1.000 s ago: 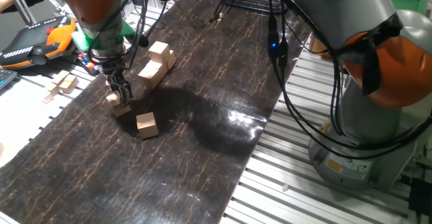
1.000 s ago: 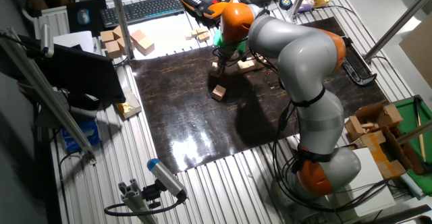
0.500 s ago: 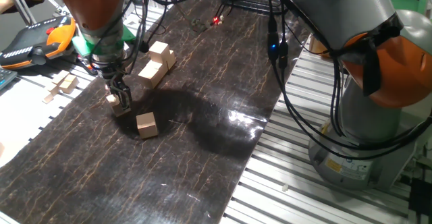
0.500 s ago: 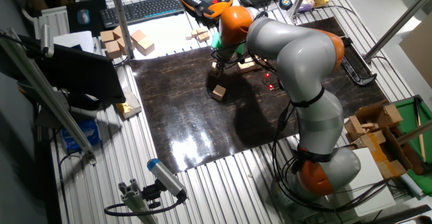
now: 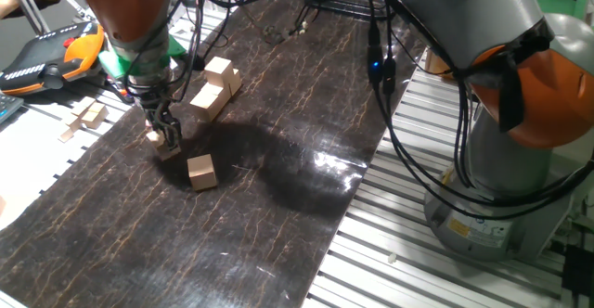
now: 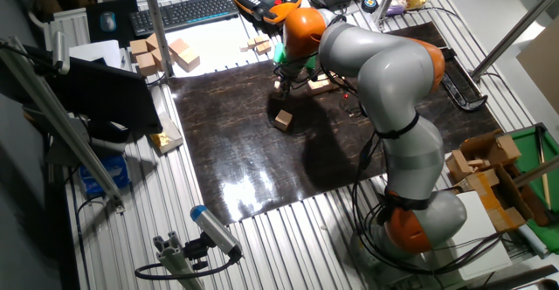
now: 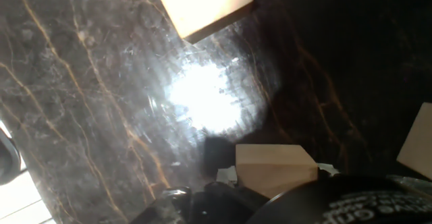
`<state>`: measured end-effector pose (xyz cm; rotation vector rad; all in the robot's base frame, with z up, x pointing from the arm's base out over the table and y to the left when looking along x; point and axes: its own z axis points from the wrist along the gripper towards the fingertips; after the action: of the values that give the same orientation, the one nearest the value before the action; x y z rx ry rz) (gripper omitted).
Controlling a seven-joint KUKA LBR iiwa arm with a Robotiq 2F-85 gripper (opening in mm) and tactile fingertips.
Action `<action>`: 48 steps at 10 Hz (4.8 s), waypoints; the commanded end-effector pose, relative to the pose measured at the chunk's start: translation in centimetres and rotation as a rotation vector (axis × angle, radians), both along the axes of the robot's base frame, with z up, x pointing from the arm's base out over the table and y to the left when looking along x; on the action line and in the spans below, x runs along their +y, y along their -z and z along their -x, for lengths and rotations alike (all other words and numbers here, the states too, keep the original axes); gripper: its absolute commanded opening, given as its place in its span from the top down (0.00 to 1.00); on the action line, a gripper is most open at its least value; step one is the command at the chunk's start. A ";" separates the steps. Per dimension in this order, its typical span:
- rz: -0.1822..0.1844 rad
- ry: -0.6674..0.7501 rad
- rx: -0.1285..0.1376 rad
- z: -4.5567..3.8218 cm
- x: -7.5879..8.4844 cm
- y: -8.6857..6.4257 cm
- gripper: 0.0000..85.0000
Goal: Stack the blocks into a pyramid shape
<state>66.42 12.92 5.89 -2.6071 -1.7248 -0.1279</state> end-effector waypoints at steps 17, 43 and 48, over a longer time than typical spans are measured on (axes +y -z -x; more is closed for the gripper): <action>0.033 -0.343 0.007 1.31 -10.2 -6.8 0.99; 0.013 -0.495 -0.001 0.99 -15.8 -5.4 0.99; 0.016 -0.498 -0.002 1.01 -16.2 -5.1 0.99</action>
<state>65.41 -3.24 11.00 -2.0997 -2.3116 -0.1075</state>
